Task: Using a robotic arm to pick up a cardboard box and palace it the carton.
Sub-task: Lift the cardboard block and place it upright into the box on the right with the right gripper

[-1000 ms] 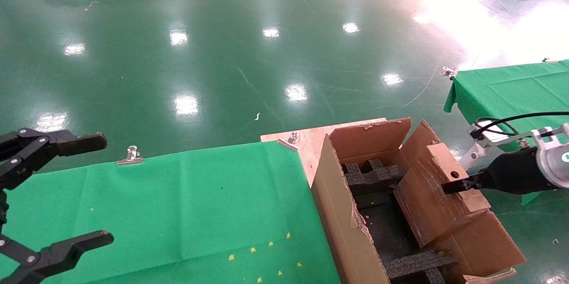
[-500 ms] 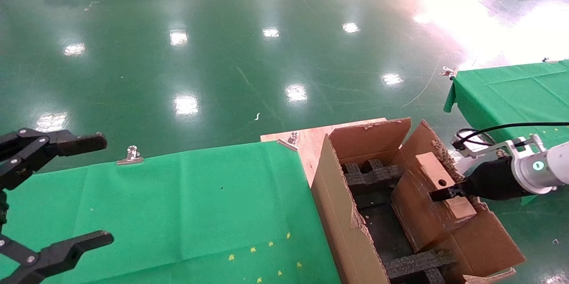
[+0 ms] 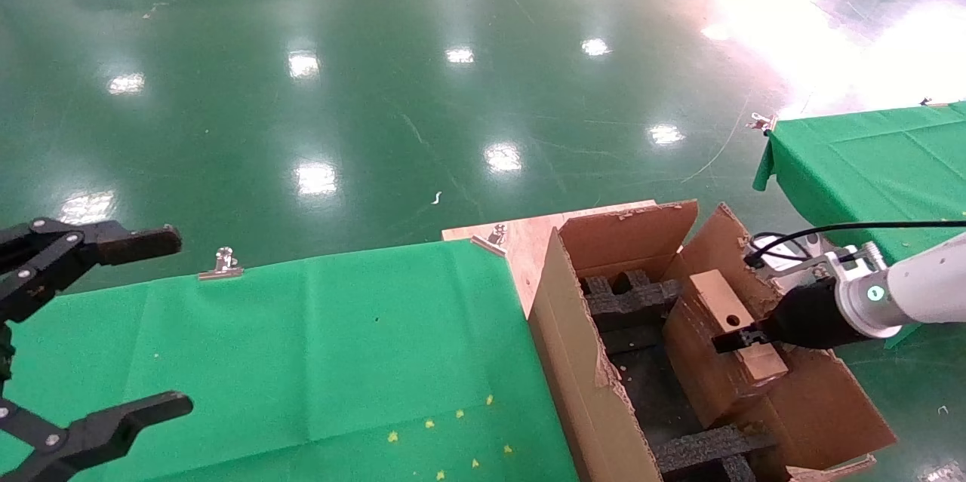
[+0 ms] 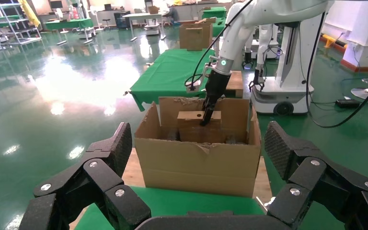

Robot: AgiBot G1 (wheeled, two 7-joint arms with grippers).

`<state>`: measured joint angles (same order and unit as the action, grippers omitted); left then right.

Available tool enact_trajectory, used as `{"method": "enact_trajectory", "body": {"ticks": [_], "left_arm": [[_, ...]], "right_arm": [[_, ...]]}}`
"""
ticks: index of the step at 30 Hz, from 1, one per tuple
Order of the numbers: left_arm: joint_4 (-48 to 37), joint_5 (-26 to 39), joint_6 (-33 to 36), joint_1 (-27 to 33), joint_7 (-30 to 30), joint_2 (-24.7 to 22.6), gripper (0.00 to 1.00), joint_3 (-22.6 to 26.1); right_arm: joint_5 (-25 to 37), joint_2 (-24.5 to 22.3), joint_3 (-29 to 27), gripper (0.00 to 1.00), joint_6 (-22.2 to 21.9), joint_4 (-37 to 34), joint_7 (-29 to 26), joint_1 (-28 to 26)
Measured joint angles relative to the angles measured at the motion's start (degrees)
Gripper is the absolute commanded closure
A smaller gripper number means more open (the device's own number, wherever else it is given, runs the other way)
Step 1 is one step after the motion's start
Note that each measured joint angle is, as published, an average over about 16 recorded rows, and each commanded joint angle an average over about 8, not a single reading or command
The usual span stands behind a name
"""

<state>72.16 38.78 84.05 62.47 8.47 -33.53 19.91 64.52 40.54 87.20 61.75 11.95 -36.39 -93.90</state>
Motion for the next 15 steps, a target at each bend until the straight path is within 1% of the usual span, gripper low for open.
{"method": "enact_trajectory", "body": {"ticks": [12, 13, 14, 15], "left_arm": [[0.00, -0.01, 0.00, 0.00, 0.00, 0.00, 0.00, 0.01], [0.00, -0.01, -0.01, 0.00, 0.00, 0.00, 0.00, 0.01], [0.00, -0.01, -0.01, 0.00, 0.00, 0.00, 0.00, 0.01], [0.00, -0.01, -0.01, 0.00, -0.01, 0.00, 0.00, 0.01]], "right_arm": [[-1.09, 3.48, -0.59, 1.00, -1.24, -5.47, 2.21, 2.84], [-1.17, 3.69, -0.64, 0.99, -1.34, -5.80, 2.32, 3.01], [-1.24, 3.88, -0.69, 0.90, -1.44, -6.09, 2.43, 3.16], [-1.31, 4.06, -0.73, 0.78, -1.52, -6.35, 2.53, 3.30]]}}
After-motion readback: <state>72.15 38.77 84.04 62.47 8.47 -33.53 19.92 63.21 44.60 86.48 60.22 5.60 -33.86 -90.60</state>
